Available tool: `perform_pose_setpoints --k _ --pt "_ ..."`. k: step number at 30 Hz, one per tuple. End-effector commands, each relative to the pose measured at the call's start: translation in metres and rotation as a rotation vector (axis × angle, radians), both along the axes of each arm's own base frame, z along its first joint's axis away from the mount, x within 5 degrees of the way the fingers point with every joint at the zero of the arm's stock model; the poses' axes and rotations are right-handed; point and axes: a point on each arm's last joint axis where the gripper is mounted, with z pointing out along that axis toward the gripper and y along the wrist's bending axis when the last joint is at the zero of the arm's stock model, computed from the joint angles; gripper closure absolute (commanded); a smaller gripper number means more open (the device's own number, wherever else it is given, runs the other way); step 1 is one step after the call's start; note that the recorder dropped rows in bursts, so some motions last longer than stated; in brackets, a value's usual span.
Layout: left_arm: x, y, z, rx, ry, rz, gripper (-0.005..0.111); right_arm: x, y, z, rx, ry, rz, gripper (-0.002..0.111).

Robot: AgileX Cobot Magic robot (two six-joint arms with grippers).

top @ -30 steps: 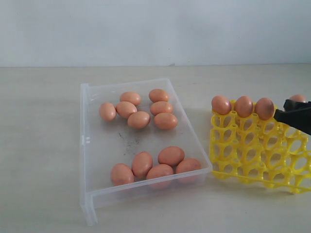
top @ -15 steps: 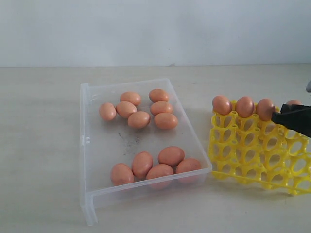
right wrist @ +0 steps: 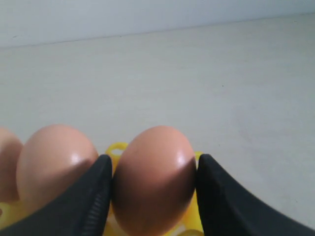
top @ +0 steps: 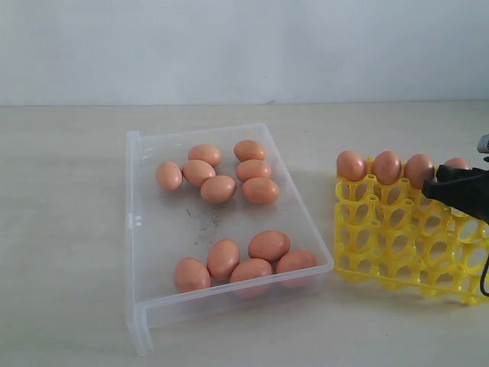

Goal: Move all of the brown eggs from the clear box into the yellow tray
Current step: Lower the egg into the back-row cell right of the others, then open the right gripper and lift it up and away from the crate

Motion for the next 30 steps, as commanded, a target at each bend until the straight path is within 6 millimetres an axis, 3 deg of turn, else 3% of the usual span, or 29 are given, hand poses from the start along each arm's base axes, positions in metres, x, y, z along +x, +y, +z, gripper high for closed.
perform_pose_setpoints --k 1,2,4,6,12,30 --pt "0.0 0.0 0.0 -0.015 -0.004 -0.003 0.029 -0.004 0.001 -0.011 -0.003 0.089 0.027 0.072" --pt "0.0 0.0 0.0 -0.015 -0.004 -0.003 0.029 -0.004 0.0 -0.012 -0.004 0.094 0.027 0.058" --pt "0.0 0.0 0.0 -0.015 -0.004 -0.003 0.029 -0.004 0.0 -0.012 -0.004 0.098 0.027 0.043" --pt "0.0 0.0 0.0 -0.015 -0.004 -0.003 0.029 -0.004 0.0 -0.012 -0.004 0.091 0.027 0.037" --pt "0.0 0.0 0.0 -0.015 -0.004 -0.003 0.029 -0.003 0.004 -0.008 -0.01 0.065 0.069 0.037" --pt "0.0 0.0 0.0 -0.015 -0.004 -0.003 0.029 0.0 0.005 0.033 -0.008 -0.038 0.079 0.037"
